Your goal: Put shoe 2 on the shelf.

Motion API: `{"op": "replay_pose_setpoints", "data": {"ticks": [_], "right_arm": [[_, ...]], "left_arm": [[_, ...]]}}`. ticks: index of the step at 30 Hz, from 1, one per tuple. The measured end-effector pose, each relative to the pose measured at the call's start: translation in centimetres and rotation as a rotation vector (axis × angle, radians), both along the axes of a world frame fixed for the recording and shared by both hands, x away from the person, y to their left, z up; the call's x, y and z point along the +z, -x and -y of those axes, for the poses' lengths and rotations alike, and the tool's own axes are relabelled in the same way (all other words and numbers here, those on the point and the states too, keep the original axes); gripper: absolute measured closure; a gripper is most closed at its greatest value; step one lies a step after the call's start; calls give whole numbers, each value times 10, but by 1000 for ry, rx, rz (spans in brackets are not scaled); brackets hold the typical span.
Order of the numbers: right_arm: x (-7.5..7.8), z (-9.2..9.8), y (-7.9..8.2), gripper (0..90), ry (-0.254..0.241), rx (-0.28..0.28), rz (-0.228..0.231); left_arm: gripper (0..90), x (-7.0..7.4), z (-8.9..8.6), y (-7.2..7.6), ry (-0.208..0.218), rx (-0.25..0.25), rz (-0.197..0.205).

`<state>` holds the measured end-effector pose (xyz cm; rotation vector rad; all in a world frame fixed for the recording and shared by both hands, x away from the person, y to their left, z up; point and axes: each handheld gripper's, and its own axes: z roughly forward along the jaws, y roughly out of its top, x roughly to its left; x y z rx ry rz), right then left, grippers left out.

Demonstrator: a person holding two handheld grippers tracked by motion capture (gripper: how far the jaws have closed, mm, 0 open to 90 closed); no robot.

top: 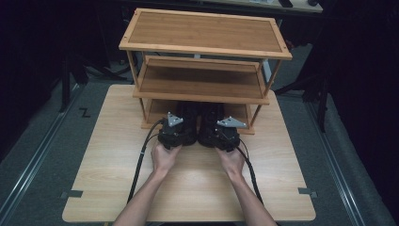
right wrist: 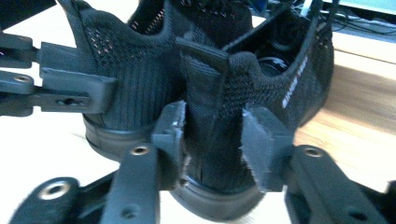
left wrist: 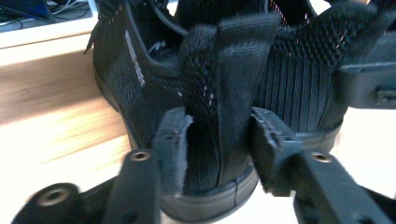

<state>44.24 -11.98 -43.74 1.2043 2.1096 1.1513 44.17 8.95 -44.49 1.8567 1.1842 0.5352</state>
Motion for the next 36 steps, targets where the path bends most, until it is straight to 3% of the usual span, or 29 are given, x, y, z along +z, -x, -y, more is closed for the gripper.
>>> {"op": "replay_pose_setpoints", "data": {"ticks": [1,4,9,17,21,24,29,36], "right_arm": [[0,-1,-1,684,-12,5,-2],[1,-2,-2,732,-14,1,-7],[2,2,-3,758,-19,-12,-7],[2,8,-8,756,-18,-27,-11],[1,8,-8,714,-19,-21,-4],[1,9,-8,635,-19,-21,-5],[4,17,-3,546,-20,-12,7],[11,32,4,513,-45,-7,39]], "left_arm": [[664,1,1,-1,0,-4,-2],[703,3,3,-3,-1,-7,-8],[724,7,6,-6,26,-1,-5],[717,5,16,-12,-13,-12,-4],[678,3,13,-11,-8,-18,1],[597,5,12,-9,-26,-21,17],[489,5,5,-6,-27,-28,6],[423,10,-5,3,-3,-29,17]]}}
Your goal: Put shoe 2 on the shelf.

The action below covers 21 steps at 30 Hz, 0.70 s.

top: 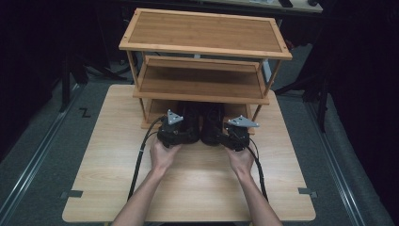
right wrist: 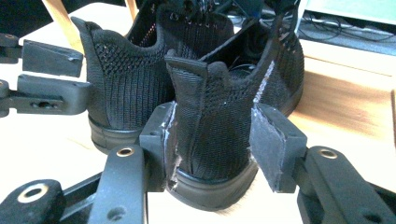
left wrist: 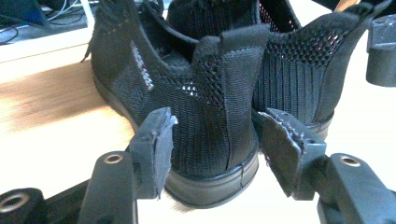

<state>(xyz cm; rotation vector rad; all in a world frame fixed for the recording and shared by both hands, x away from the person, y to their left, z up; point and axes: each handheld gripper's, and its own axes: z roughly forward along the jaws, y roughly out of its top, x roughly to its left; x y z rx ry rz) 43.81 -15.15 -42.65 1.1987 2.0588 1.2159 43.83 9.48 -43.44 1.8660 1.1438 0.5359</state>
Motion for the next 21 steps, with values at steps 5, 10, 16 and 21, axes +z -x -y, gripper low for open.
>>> {"op": "replay_pose_setpoints", "data": {"ticks": [5,10,16,21], "right_arm": [[2,10,5,513,-29,-5,19],[4,26,10,509,-51,-14,19],[7,43,18,481,-83,-18,59],[6,56,26,449,-99,-18,59]], "left_arm": [[410,7,-7,7,1,0,16],[405,10,-16,16,2,-7,27],[396,12,-31,26,6,-4,32],[388,14,-45,36,7,4,42]]}}
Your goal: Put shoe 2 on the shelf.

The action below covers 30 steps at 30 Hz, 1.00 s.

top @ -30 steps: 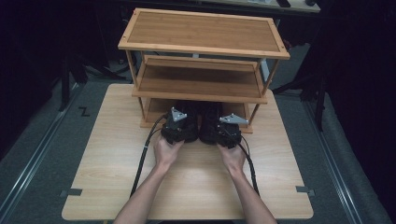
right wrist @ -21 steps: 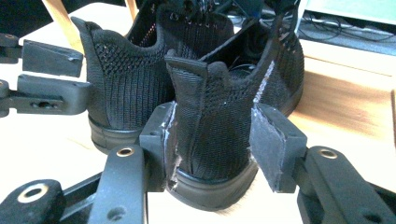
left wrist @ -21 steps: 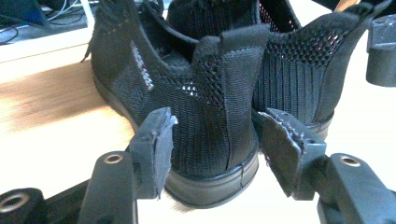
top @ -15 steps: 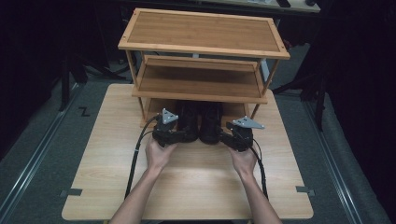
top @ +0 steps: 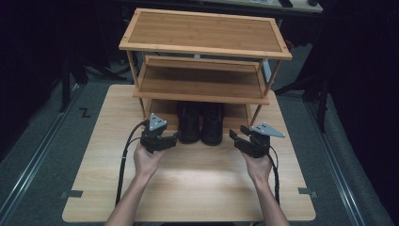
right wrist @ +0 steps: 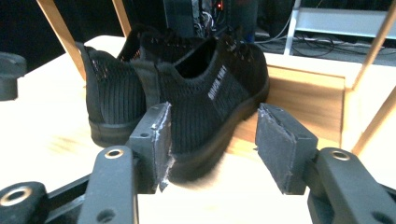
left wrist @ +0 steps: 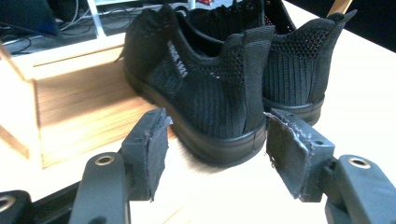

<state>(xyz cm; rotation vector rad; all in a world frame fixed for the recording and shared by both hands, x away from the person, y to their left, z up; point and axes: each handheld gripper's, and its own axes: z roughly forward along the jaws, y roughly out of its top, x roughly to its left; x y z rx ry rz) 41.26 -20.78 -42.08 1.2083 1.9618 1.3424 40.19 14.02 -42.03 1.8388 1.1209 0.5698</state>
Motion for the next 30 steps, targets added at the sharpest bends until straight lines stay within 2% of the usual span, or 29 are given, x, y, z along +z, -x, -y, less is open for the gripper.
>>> {"op": "replay_pose_setpoints", "data": {"ticks": [6,7,11,14,20,26,30], "right_arm": [[-3,16,12,435,-9,-21,26],[-5,22,14,421,-22,-24,23],[-7,29,18,418,-24,-39,15],[-10,35,21,420,-17,-48,-11],[-16,46,28,413,-7,-68,-24],[-23,60,35,410,-1,-94,-33],[-28,70,38,410,8,-114,-45]], "left_arm": [[378,-5,-14,11,16,12,-12],[378,-6,-16,12,21,18,-14],[373,-12,-22,19,28,33,-18],[364,-16,-26,24,31,40,-17],[347,-23,-35,35,52,66,6],[342,-29,-49,42,78,79,-12],[335,-34,-58,47,75,89,-16]]}}
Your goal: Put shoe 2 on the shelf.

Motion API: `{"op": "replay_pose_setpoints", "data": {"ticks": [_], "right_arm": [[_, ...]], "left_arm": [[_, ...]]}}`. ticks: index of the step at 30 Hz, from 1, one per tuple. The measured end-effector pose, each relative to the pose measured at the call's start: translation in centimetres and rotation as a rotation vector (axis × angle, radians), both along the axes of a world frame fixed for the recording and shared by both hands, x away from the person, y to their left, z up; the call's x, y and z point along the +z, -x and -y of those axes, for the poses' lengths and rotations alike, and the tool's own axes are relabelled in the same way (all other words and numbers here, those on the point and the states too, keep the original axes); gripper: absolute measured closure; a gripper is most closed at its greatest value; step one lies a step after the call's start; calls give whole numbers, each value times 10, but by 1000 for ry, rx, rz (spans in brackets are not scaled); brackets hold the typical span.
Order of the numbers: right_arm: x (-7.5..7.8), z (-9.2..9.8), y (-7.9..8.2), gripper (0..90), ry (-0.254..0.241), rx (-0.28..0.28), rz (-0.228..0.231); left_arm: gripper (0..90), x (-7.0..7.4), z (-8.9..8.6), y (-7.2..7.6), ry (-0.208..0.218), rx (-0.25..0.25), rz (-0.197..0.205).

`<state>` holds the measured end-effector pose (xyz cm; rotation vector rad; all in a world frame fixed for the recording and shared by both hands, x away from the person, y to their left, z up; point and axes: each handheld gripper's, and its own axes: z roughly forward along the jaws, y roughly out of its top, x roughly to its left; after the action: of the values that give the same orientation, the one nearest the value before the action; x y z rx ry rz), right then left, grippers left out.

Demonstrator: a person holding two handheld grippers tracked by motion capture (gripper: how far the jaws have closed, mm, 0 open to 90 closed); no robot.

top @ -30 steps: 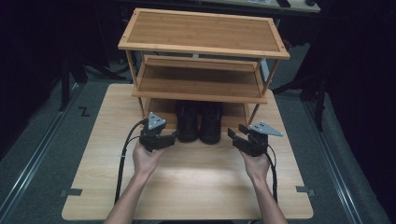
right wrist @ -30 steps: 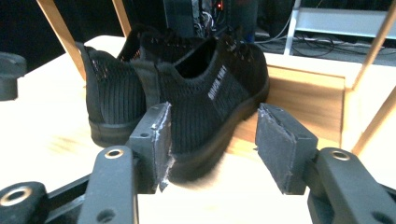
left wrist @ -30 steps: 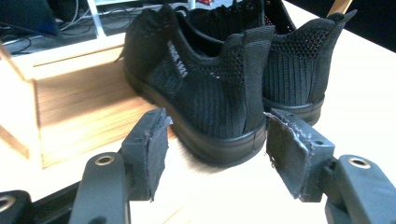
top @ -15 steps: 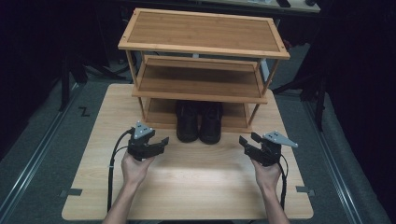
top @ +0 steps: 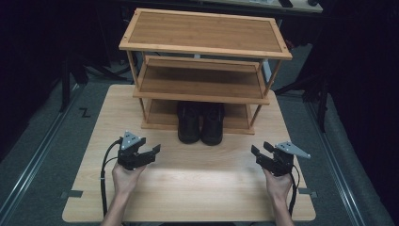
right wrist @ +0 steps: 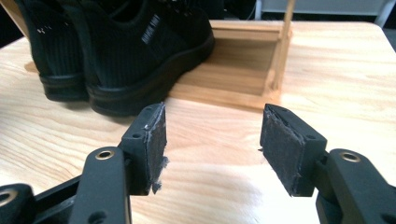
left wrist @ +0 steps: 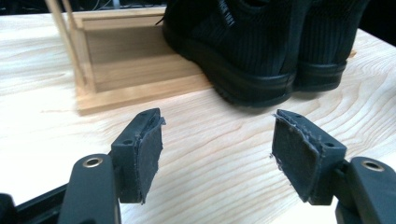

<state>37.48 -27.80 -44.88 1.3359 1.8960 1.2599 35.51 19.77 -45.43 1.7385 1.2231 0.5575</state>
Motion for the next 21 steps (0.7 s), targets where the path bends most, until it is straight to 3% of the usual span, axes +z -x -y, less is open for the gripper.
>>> {"op": "replay_pose_setpoints", "data": {"ticks": [10,21], "right_arm": [[-19,18,3,421,34,-42,-60],[-44,23,1,479,129,-55,-156]], "left_arm": [[313,-21,-12,4,-41,14,-54],[309,-44,-19,6,-95,46,-109]]}}
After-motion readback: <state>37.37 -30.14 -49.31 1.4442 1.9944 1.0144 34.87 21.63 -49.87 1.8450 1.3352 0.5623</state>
